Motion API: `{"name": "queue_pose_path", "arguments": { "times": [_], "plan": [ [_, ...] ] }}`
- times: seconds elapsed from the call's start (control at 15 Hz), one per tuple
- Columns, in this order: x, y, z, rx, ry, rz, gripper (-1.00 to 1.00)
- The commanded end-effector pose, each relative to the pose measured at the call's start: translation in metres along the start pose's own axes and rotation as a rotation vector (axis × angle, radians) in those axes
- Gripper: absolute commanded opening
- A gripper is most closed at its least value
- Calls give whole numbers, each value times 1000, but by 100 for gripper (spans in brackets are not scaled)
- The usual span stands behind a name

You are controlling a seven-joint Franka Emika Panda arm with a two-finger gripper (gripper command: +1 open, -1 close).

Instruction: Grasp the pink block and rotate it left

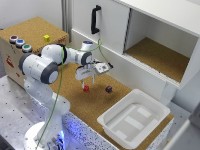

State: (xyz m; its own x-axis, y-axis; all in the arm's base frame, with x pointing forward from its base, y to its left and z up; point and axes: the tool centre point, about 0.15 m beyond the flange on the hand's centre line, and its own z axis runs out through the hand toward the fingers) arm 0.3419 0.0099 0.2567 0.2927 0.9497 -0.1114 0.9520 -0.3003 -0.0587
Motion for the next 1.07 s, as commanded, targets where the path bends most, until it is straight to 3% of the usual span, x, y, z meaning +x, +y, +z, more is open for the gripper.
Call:
{"name": "queue_pose_path", "arguments": {
  "times": [0.0,0.27,0.53,0.6,1.0],
  "plan": [
    [-36,-11,-21,30,79,314,100],
    [-63,31,-13,118,-25,664,100],
    [-85,63,-14,33,23,714,100],
    [-96,71,-11,44,83,765,100],
    [-96,103,4,121,117,972,100]
  ]
}}
